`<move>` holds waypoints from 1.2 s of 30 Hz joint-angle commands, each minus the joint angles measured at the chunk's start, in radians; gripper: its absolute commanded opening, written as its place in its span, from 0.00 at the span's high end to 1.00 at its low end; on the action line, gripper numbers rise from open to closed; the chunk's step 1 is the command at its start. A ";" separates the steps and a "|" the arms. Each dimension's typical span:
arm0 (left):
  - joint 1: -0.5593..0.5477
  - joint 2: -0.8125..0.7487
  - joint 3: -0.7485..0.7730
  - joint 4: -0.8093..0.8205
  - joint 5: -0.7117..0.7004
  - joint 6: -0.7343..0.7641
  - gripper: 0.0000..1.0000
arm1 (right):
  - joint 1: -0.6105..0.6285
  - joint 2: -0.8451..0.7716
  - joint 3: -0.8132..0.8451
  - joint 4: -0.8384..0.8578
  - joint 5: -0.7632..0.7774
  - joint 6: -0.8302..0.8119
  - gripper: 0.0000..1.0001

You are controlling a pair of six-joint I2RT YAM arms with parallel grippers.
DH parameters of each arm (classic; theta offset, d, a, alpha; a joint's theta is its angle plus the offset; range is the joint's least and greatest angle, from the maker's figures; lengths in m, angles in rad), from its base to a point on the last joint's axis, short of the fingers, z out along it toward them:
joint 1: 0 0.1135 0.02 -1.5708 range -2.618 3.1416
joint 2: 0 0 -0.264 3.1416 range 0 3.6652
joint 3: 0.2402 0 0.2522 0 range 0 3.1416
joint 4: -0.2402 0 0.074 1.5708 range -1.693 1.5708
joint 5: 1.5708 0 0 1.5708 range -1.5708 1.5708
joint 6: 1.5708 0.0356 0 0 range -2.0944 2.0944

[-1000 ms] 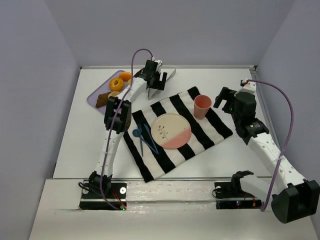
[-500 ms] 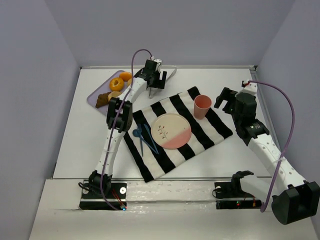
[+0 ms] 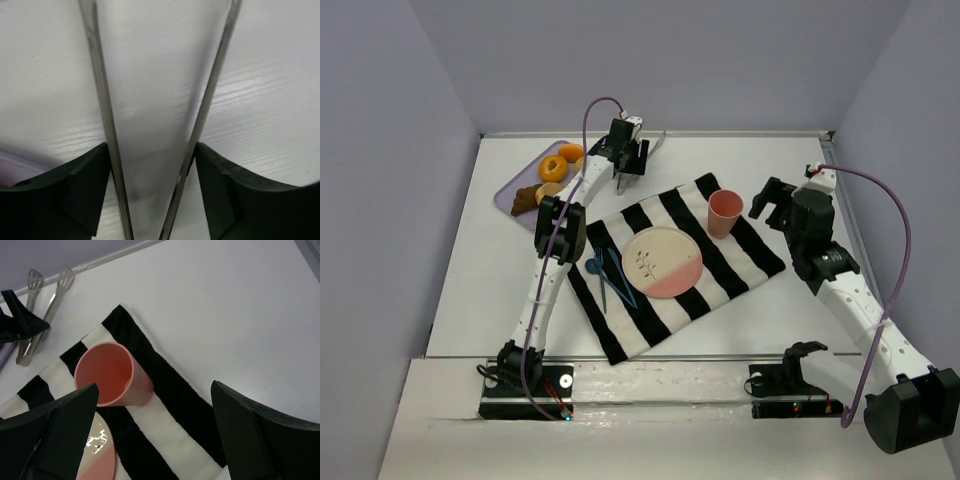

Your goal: Place the bread

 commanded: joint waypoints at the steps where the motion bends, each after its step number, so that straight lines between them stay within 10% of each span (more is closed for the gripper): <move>1: -0.009 0.022 0.026 -0.042 -0.012 -0.001 0.34 | -0.006 -0.048 -0.007 0.045 0.018 0.007 0.00; 12: -0.052 -0.120 -0.040 -0.044 -0.038 0.022 0.66 | -0.006 -0.117 -0.024 0.045 0.023 0.017 0.00; 24: -0.060 -0.625 -0.364 0.105 0.057 -0.070 0.70 | -0.006 -0.154 -0.030 0.055 0.002 0.014 0.00; 36: -0.060 -1.129 -0.980 0.128 -0.177 -0.306 0.65 | -0.006 -0.148 -0.036 0.073 -0.001 0.006 0.00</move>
